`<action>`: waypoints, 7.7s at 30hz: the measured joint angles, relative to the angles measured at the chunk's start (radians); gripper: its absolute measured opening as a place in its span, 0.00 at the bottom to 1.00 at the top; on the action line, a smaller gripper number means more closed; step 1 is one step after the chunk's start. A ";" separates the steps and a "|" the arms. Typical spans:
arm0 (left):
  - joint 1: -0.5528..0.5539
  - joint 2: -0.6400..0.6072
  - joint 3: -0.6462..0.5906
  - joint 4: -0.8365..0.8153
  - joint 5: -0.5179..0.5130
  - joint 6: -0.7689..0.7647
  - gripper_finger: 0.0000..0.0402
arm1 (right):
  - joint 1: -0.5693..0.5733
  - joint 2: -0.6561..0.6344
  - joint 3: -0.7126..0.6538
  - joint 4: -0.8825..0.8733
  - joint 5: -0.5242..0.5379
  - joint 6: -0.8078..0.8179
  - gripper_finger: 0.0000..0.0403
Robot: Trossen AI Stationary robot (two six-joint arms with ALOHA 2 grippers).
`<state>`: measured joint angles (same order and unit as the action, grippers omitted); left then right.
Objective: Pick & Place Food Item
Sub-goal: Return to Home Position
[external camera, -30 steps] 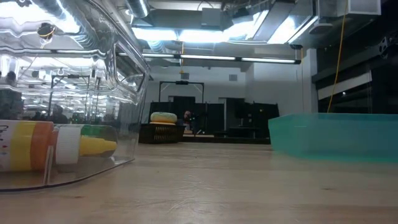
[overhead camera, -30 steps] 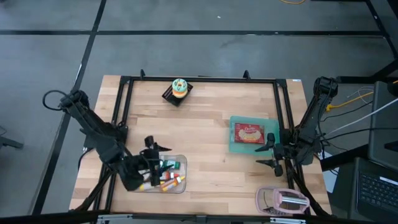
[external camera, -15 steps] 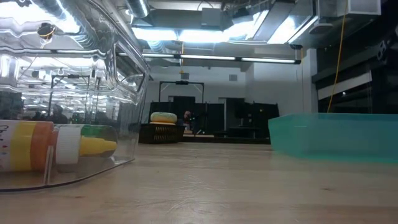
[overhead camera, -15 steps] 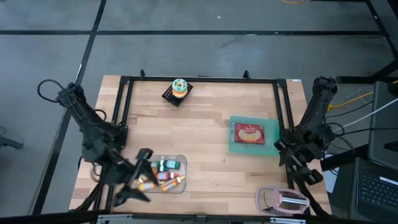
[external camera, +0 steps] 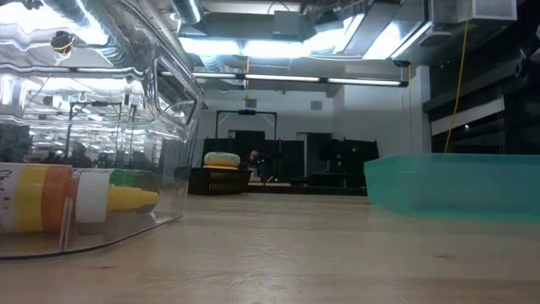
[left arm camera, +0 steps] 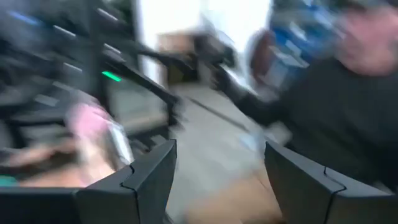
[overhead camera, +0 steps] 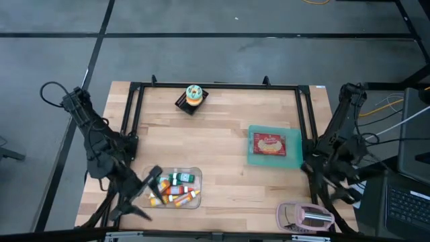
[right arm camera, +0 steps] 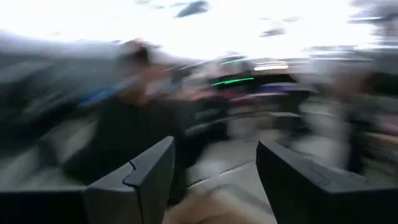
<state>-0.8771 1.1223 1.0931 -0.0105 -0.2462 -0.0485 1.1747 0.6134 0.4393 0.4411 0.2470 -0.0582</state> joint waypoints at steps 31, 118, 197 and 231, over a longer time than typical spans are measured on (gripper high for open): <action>0.212 -1.079 -1.021 0.076 0.675 0.062 0.61 | -0.083 -0.614 -0.345 -0.417 -0.411 0.047 0.56; 0.251 -0.871 -1.081 0.013 0.264 0.190 0.61 | -0.093 -0.614 -0.329 -0.743 -0.377 0.121 0.56; 0.251 -0.871 -1.080 0.013 0.262 0.192 0.61 | -0.093 -0.611 -0.327 -0.756 -0.362 0.128 0.56; 0.250 -0.871 -1.080 0.013 0.262 0.192 0.61 | -0.093 -0.611 -0.327 -0.755 -0.363 0.127 0.56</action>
<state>-0.6266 0.2508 0.0135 0.0029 0.0158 0.1440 1.0813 0.0025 0.1123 -0.3141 -0.1157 0.0692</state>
